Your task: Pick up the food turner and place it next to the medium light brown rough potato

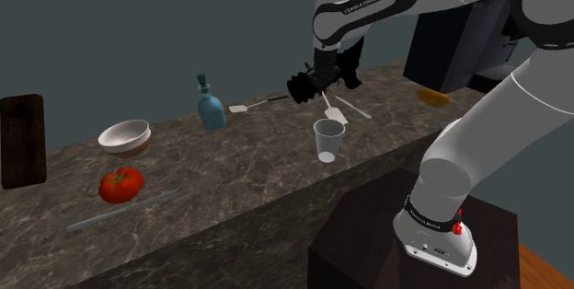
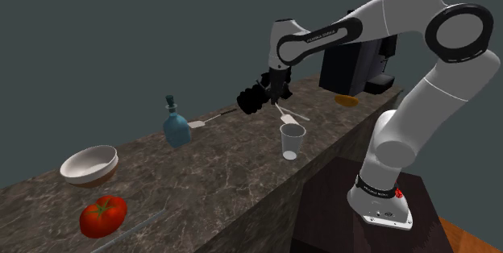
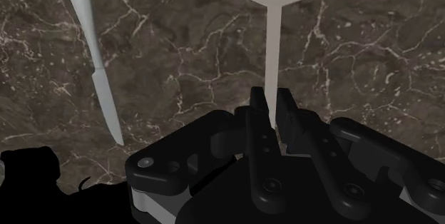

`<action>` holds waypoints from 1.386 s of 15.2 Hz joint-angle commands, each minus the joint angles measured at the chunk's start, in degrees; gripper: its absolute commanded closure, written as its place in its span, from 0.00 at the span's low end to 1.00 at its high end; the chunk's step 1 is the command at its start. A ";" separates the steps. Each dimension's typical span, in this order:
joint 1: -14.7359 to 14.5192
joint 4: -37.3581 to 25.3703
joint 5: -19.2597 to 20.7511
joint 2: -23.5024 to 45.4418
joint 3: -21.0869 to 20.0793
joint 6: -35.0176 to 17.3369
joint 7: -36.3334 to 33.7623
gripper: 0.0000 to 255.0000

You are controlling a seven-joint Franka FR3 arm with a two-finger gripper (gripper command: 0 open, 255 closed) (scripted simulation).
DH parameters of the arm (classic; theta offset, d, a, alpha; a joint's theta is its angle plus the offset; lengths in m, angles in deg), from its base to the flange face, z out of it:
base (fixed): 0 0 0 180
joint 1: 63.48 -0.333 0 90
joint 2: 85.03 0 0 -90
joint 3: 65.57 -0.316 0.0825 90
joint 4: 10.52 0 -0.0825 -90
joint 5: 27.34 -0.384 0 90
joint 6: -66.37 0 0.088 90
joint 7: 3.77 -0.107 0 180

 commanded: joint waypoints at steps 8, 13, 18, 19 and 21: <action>5.56 11.04 4.60 -14.13 6.45 2.59 8.83 1.00; 9.59 14.82 8.23 -20.76 10.77 5.01 14.50 1.00; 14.04 16.82 12.35 -25.95 15.66 7.61 20.84 1.00; 14.93 17.00 13.22 -26.78 16.72 8.11 22.18 1.00; 16.71 17.14 14.95 -28.20 18.88 9.06 24.92 1.00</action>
